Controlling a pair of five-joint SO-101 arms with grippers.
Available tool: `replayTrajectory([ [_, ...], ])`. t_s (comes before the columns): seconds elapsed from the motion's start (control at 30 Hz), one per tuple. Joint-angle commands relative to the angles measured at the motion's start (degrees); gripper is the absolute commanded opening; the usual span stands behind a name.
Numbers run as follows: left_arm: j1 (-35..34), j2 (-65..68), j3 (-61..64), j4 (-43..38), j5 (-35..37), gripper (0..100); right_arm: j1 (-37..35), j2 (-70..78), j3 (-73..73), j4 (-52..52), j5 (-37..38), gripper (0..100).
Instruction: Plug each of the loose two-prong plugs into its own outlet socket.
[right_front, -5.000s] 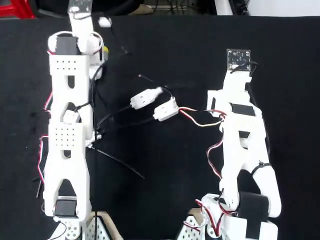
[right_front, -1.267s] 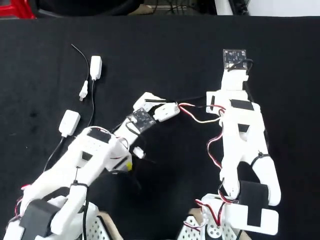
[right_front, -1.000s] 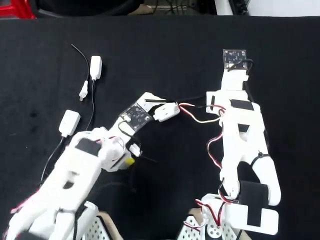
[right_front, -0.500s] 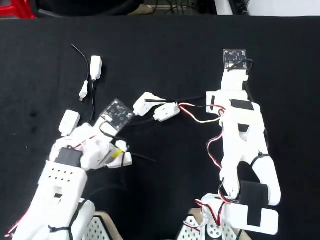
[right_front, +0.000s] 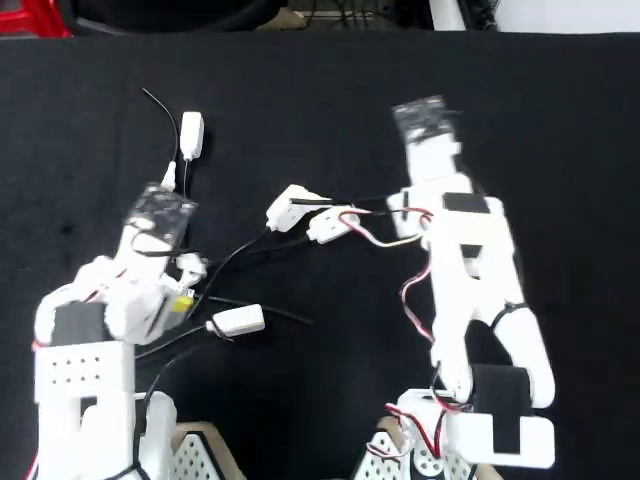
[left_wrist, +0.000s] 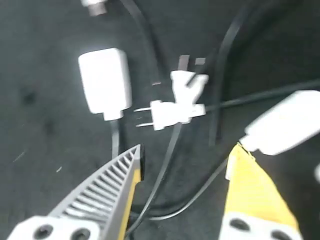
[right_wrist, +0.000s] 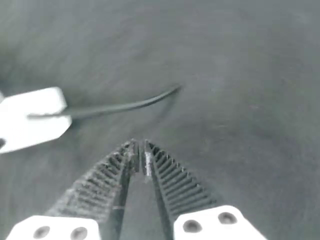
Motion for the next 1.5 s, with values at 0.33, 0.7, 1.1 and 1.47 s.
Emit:
replayTrajectory([
  [0.33, -5.1, -28.7, 21.6, -2.5, 2.4, 27, -30.6, -15.8, 8.0, 16.2, 25.7, 21.0],
  [0.7, -8.8, -41.0, 32.6, -3.3, 1.2, 27, -36.2, 3.0, 10.2, 3.3, 27.4, 20.8],
  [1.1, -12.4, -41.2, 35.0, -5.8, 1.1, 27, -40.6, 5.6, 7.4, 4.7, 15.9, 20.8],
  [1.47, -12.4, -41.2, 35.9, -7.5, 1.2, 27, -41.0, -2.2, 5.7, 14.2, 9.6, 20.8],
])
